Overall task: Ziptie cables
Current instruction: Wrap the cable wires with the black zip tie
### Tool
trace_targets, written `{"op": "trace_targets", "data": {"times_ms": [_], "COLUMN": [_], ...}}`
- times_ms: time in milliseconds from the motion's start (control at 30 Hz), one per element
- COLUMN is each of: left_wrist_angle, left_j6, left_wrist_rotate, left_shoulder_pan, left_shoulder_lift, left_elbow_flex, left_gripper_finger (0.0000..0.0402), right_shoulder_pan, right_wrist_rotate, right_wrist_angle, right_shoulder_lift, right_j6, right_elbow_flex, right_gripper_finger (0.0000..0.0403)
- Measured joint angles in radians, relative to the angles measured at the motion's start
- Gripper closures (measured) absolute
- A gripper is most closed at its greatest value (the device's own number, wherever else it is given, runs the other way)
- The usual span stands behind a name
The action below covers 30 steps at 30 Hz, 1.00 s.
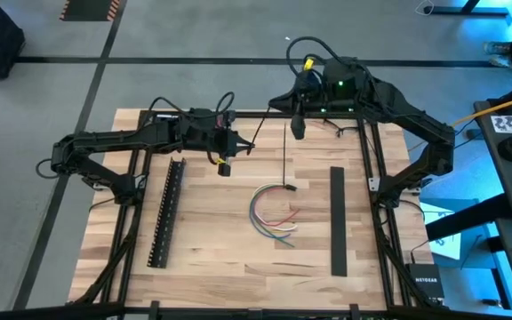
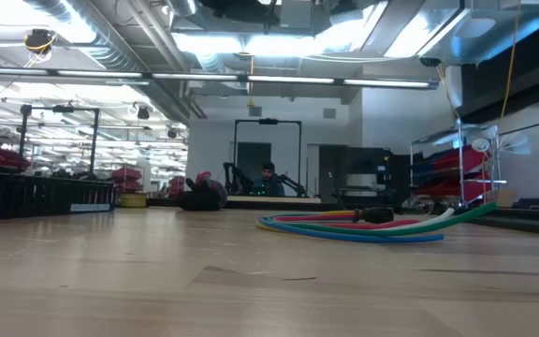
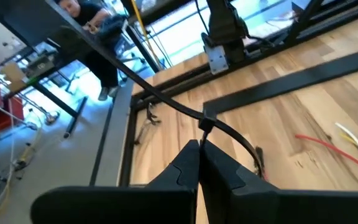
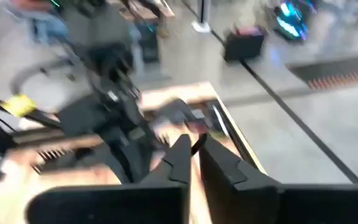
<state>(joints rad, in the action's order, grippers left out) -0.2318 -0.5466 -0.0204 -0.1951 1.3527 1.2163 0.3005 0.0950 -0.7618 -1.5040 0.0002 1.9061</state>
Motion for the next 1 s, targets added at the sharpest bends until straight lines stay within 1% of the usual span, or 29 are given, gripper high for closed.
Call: {"op": "trace_targets", "data": {"times_ms": [133,200,267,367,467,567,633,767,833,933,1000], "left_wrist_angle": [0.000,-0.001,0.002,0.009,0.024,0.055,0.082,0.155,0.175,0.182,0.200], "left_j6": [0.025,0.040,0.048,0.074,0.110,0.148,0.178,0.242,0.270,0.318,0.336], "left_wrist_rotate": [-0.001,-0.001,-0.001,0.000,-0.003,-0.004,-0.005,-0.003,-0.003,-0.002,-0.002], "left_shoulder_pan": [0.001,0.002,0.008,0.022,0.041,0.058,0.063,0.064,0.067,0.072,0.081], "left_shoulder_lift": [0.001,0.000,0.008,0.025,0.055,0.096,0.124,0.184,0.212,0.252,0.282], "left_elbow_flex": [0.000,0.000,0.000,0.000,0.000,0.000,0.000,0.000,0.000,0.000,0.000], "left_gripper_finger": [0.0400,0.0400,0.0400,0.0400,0.0400,0.0400,0.0400,0.0400,0.0400,0.0400,0.0400], "right_shoulder_pan": [0.011,0.011,0.007,0.006,-0.011,-0.027,-0.042,-0.069,-0.084,-0.101,-0.113], "right_wrist_rotate": [-0.082,-0.107,-0.103,-0.027,0.044,0.045,0.060,0.133,0.159,0.163,0.162], "right_wrist_angle": [-0.243,-0.335,-0.405,-0.491,-0.452,-0.422,-0.330,-0.150,-0.093,-0.018,0.079], "right_shoulder_lift": [0.000,0.006,0.006,-0.002,0.003,0.003,0.005,0.038,0.062,0.112,0.155], "right_j6": [0.019,0.021,0.033,0.041,0.022,-0.030,-0.035,-0.032,-0.022,0.022,0.051], "right_elbow_flex": [0.110,0.138,0.138,0.097,-0.007,-0.142,-0.246,-0.454,-0.548,-0.683,-0.769], "right_gripper_finger": [0.0320,0.0290,0.0265,0.0241,0.0232,0.0231,0.0231,0.0231,0.0231,0.0230,0.0230]}}
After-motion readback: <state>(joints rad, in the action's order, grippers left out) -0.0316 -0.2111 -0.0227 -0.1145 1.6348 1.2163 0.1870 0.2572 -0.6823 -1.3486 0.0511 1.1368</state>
